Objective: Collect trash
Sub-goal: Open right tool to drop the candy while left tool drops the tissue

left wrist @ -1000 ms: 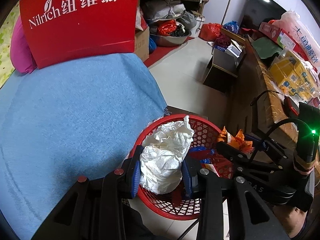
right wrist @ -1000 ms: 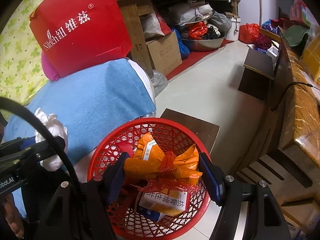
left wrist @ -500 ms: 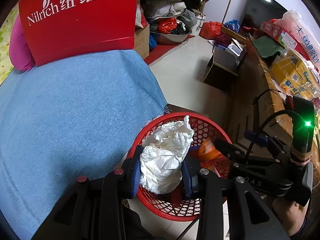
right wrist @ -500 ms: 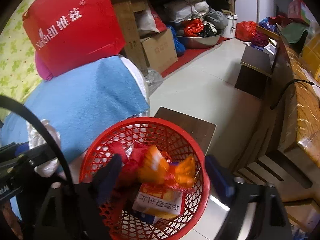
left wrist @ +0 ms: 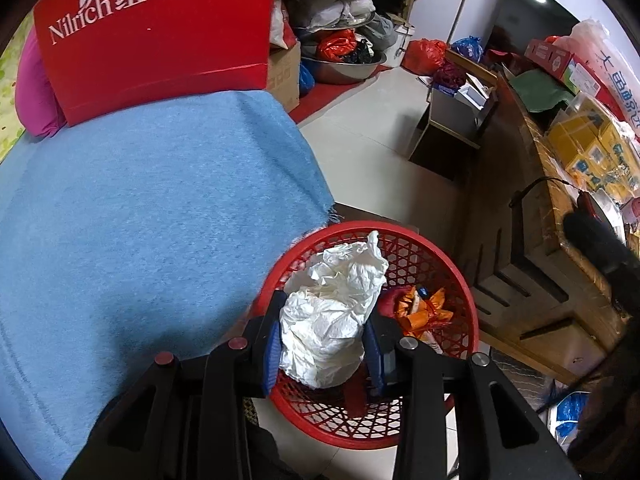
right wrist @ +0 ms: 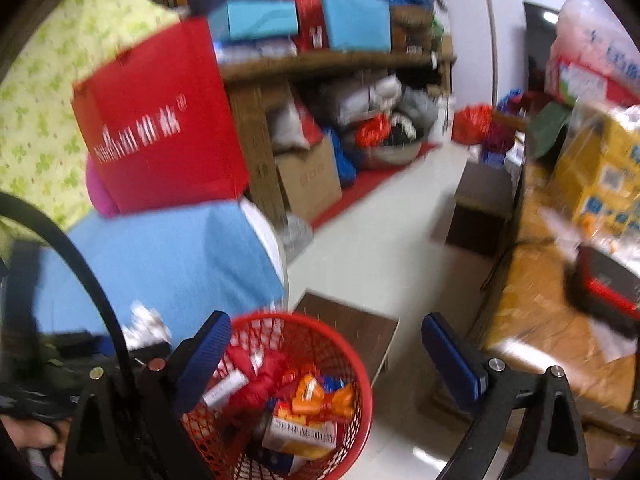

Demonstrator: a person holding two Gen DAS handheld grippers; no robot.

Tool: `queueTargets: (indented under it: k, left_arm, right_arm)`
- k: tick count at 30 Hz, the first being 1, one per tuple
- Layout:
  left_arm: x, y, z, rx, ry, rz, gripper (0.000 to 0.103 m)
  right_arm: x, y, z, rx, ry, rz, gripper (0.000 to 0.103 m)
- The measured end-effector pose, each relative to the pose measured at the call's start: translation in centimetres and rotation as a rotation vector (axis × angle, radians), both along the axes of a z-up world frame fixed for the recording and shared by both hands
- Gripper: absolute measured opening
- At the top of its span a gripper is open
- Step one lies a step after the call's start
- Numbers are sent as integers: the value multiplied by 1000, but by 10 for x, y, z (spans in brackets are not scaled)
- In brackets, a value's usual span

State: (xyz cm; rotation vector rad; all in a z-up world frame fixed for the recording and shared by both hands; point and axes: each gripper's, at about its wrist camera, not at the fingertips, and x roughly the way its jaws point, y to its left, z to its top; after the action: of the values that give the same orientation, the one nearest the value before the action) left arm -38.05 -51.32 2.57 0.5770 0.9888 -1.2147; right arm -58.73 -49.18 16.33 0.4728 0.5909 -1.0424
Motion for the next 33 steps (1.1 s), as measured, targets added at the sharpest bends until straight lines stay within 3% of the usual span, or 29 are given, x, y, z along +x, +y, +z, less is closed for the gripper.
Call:
queueTargets:
  k: [6, 12, 14, 15, 16, 19, 28, 33]
  left_arm:
    - [-12, -1, 0, 0, -3, -32, 37]
    - [-16, 0, -1, 3, 13, -47, 39]
    - [-18, 1, -3, 16, 21, -49, 51]
    - [-18, 1, -4, 24, 18, -40, 66]
    - [-17, 3, -3, 23, 11, -25, 73]
    - [-15, 11, 5, -5, 27, -7, 73]
    - [-13, 58, 40, -114, -22, 69, 77]
    - [-15, 92, 57, -169, -51, 112, 79]
  right_arm:
    - [0, 7, 24, -63, -47, 9, 98]
    - [-2, 13, 21, -52, -23, 11, 98]
    - [-4, 14, 20, -39, -3, 6, 98]
    - [-6, 14, 20, -37, 2, 5, 98]
    - [-7, 15, 20, -35, 8, 6, 98]
    - [-8, 18, 18, -18, 28, 7, 98]
    - [-8, 24, -27, 200, 69, 31, 99]
    - [-11, 52, -38, 242, 73, 55, 99]
